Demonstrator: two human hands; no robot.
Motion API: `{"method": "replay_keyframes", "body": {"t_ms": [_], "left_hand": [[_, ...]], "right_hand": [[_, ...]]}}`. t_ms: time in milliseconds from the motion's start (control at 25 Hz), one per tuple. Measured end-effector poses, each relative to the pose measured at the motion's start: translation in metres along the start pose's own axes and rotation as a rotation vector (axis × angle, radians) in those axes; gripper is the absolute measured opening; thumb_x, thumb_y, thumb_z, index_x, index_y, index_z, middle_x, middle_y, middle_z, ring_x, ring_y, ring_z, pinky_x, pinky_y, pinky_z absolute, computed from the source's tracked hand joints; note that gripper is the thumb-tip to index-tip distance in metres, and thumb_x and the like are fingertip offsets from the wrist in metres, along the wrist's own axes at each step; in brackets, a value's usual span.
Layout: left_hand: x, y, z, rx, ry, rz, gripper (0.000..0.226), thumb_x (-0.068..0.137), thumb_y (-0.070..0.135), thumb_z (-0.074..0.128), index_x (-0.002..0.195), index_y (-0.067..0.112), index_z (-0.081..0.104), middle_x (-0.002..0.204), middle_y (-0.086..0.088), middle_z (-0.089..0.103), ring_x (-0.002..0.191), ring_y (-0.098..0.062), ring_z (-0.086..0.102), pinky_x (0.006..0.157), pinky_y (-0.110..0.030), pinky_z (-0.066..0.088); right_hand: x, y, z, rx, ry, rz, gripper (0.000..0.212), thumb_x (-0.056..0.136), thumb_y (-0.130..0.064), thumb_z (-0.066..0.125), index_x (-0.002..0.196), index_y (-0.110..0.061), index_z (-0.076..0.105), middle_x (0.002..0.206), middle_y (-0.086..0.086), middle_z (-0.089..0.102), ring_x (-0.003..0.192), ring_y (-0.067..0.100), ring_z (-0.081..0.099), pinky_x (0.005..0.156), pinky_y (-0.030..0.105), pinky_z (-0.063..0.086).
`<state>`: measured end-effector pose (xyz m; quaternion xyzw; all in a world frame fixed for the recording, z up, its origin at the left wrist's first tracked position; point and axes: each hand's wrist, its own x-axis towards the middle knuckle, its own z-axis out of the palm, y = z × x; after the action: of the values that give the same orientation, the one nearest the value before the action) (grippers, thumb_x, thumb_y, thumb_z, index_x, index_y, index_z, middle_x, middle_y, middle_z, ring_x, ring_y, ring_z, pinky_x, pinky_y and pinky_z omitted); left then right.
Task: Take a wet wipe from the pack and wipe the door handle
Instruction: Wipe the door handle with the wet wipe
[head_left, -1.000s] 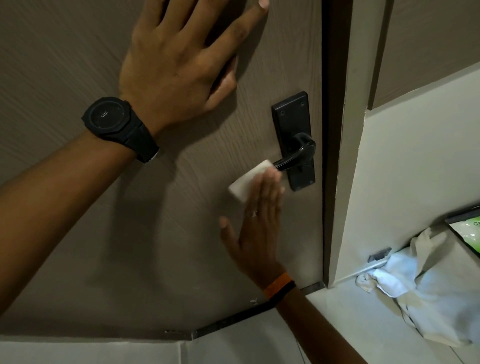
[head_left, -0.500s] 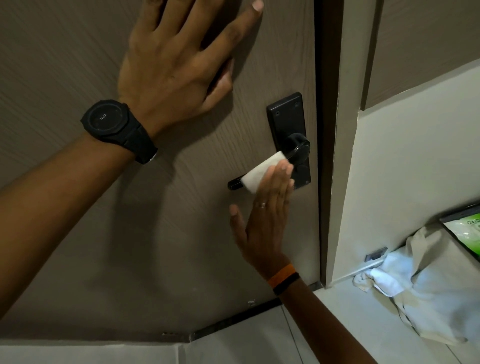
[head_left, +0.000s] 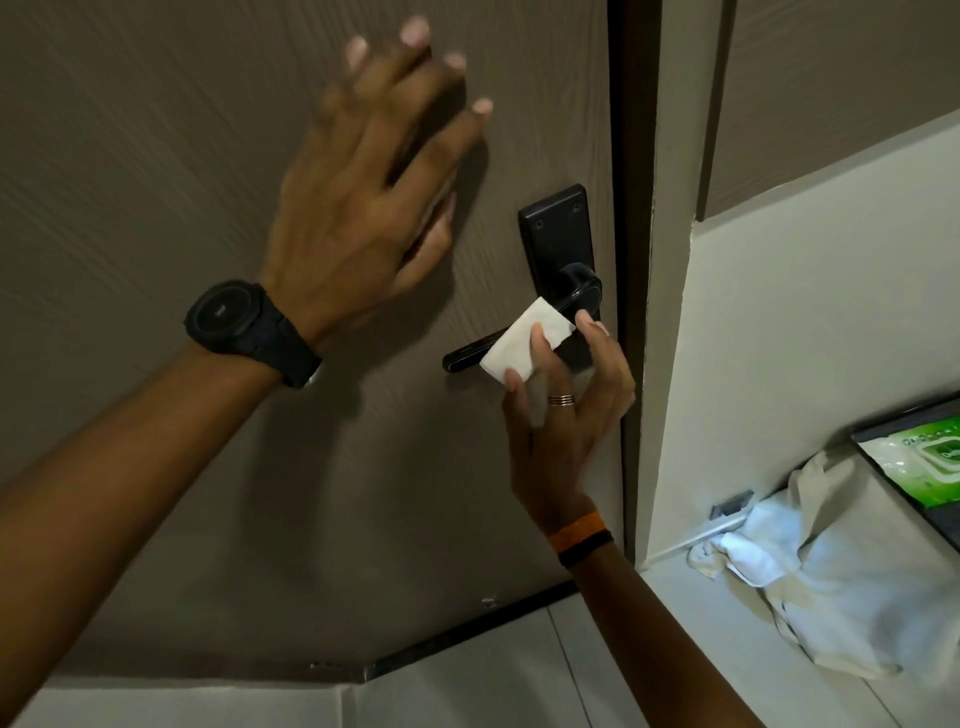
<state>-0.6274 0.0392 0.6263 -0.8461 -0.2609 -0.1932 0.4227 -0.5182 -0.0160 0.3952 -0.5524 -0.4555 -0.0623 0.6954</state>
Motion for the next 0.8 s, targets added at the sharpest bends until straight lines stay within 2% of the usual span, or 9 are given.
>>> {"method": "replay_keyframes", "body": {"t_ms": [80, 160, 280, 400, 520, 600, 680, 720, 800], "left_hand": [[-0.023, 0.024, 0.0, -0.175, -0.009, -0.028, 0.038, 0.1, 0.016, 0.061, 0.129, -0.008, 0.062, 0.127, -0.032, 0.06, 0.124, -0.047, 0.053, 0.103, -0.058, 0.041], [-0.046, 0.051, 0.0, -0.312, -0.059, -0.098, 0.034, 0.099, 0.022, 0.063, 0.121, -0.004, 0.069, 0.114, -0.025, 0.067, 0.109, -0.04, 0.061, 0.089, -0.049, 0.045], [-0.064, 0.079, 0.006, -0.466, -0.162, -0.218, 0.043, 0.094, 0.039, 0.065, 0.115, 0.001, 0.073, 0.106, -0.017, 0.07, 0.097, -0.033, 0.063, 0.078, -0.044, 0.047], [-0.071, 0.095, 0.013, -0.558, -0.134, -0.338, 0.031, 0.093, 0.031, 0.071, 0.106, 0.003, 0.076, 0.104, -0.014, 0.07, 0.093, -0.031, 0.063, 0.072, -0.05, 0.051], [-0.071, 0.111, 0.015, -0.573, -0.093, -0.447, 0.016, 0.086, 0.014, 0.084, 0.096, 0.003, 0.077, 0.103, -0.015, 0.07, 0.093, -0.033, 0.063, 0.072, -0.052, 0.052], [-0.069, 0.119, 0.012, -0.539, -0.073, -0.466, 0.014, 0.087, 0.016, 0.078, 0.092, 0.003, 0.076, 0.101, -0.015, 0.07, 0.091, -0.033, 0.063, 0.072, -0.049, 0.051], [-0.069, 0.127, 0.01, -0.468, -0.039, -0.437, 0.022, 0.092, 0.022, 0.068, 0.094, 0.002, 0.075, 0.1, -0.017, 0.07, 0.088, -0.034, 0.064, 0.073, -0.047, 0.05], [-0.069, 0.135, 0.011, -0.475, -0.025, -0.427, 0.028, 0.094, 0.025, 0.063, 0.097, 0.0, 0.075, 0.101, -0.018, 0.07, 0.089, -0.034, 0.065, 0.074, -0.047, 0.052], [-0.07, 0.162, 0.012, -0.625, -0.002, -0.474, 0.035, 0.094, 0.026, 0.062, 0.108, -0.004, 0.071, 0.106, -0.021, 0.069, 0.095, -0.033, 0.066, 0.082, -0.039, 0.055]], "right_hand": [[0.011, -0.003, -0.004, 0.221, 0.023, 0.203, 0.034, 0.095, -0.036, 0.07, 0.118, -0.011, 0.067, 0.136, -0.015, 0.045, 0.131, -0.003, 0.039, 0.106, 0.011, 0.04], [0.019, -0.007, -0.009, 0.296, -0.002, 0.271, 0.027, 0.089, -0.021, 0.077, 0.112, -0.012, 0.065, 0.126, -0.009, 0.048, 0.121, -0.009, 0.044, 0.098, 0.006, 0.044], [0.025, -0.013, -0.015, 0.347, -0.028, 0.283, 0.039, 0.086, -0.007, 0.079, 0.119, -0.013, 0.061, 0.127, 0.009, 0.05, 0.119, -0.003, 0.053, 0.096, 0.012, 0.052], [0.029, -0.023, -0.022, 0.409, -0.087, 0.394, 0.05, 0.085, -0.01, 0.081, 0.126, -0.02, 0.055, 0.135, 0.018, 0.049, 0.117, 0.023, 0.063, 0.094, 0.025, 0.06], [0.026, -0.029, -0.033, 0.476, -0.16, 0.452, 0.058, 0.085, -0.009, 0.08, 0.129, -0.031, 0.049, 0.137, 0.016, 0.048, 0.115, 0.032, 0.064, 0.092, 0.043, 0.063], [0.021, -0.03, -0.045, 0.473, -0.186, 0.462, 0.057, 0.087, -0.006, 0.078, 0.131, -0.026, 0.048, 0.133, 0.007, 0.053, 0.118, 0.026, 0.064, 0.09, 0.049, 0.063], [0.016, -0.026, -0.059, 0.495, -0.22, 0.502, 0.051, 0.089, -0.004, 0.075, 0.128, -0.028, 0.052, 0.121, -0.013, 0.062, 0.11, 0.003, 0.067, 0.086, 0.031, 0.065], [0.015, -0.021, -0.067, 0.513, -0.235, 0.548, 0.047, 0.09, -0.005, 0.074, 0.125, -0.031, 0.056, 0.115, -0.021, 0.065, 0.105, -0.003, 0.068, 0.082, 0.022, 0.064], [0.015, -0.006, -0.087, 0.529, -0.239, 0.626, 0.032, 0.091, -0.008, 0.073, 0.114, -0.028, 0.067, 0.106, -0.016, 0.073, 0.097, 0.0, 0.072, 0.077, 0.014, 0.06]]}}
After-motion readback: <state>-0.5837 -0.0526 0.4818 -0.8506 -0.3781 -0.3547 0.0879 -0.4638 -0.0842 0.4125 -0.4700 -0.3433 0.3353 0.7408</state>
